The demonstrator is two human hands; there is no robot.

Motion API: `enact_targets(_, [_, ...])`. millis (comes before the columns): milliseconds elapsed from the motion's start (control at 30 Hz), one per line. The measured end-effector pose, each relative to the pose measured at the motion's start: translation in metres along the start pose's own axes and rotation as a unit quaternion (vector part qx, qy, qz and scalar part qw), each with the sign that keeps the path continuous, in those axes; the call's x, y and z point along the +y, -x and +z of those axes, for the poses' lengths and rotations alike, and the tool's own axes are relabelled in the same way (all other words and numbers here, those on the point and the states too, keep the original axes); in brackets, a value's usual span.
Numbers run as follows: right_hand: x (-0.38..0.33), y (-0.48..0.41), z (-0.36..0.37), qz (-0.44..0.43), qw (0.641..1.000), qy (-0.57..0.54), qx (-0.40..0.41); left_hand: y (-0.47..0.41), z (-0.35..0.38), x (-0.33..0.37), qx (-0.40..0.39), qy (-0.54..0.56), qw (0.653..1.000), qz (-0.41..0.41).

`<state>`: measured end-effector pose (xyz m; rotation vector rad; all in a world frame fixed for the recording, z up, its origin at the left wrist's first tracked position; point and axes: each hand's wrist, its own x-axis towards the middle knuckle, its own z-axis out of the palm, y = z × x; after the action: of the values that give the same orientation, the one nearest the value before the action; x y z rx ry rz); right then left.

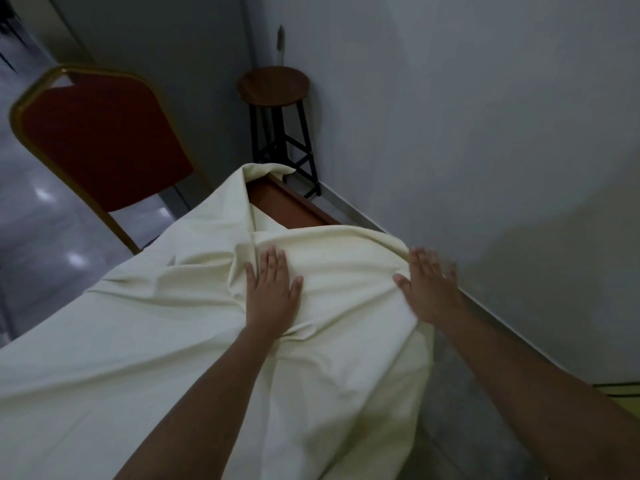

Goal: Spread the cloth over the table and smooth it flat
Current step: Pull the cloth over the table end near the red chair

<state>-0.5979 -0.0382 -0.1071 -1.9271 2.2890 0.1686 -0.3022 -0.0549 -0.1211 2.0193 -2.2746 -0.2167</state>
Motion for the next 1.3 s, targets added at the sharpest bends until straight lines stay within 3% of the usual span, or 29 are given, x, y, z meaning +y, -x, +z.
enact_targets(67, [0.002,-0.004,-0.003,-0.030,0.999,-0.016,-0.031,0.004,0.001,0.000,-0.004,0.000,1.000,-0.003])
enact_targets(267, [0.013,0.006,0.005,-0.070,0.994,-0.080,0.012,0.008,0.002,0.012,-0.018,-0.014,1.000,-0.020])
enact_targets(467, [0.017,0.007,0.006,-0.061,0.993,-0.106,0.000,0.024,-0.004,0.020,-0.031,-0.004,0.999,-0.031])
enact_targets(633, [-0.042,0.016,-0.007,-0.139,0.985,-0.092,0.032,0.023,-0.030,0.013,0.040,0.007,0.997,-0.066])
enact_targets(800, [-0.097,-0.008,-0.022,-0.165,0.983,-0.075,0.032,-0.007,-0.055,-0.004,0.090,-0.020,0.989,-0.112])
enact_targets(867, [-0.107,-0.021,-0.024,-0.163,0.983,-0.079,0.022,-0.024,-0.060,-0.014,0.060,-0.013,0.987,-0.149])
enact_targets(1033, [-0.106,-0.037,-0.014,-0.152,0.987,-0.046,0.007,-0.054,-0.046,-0.030,-0.126,0.010,0.972,-0.200])
enact_targets(1300, [-0.102,-0.029,-0.006,-0.117,0.991,-0.038,0.057,-0.139,-0.023,-0.025,-0.086,0.046,0.987,-0.125])
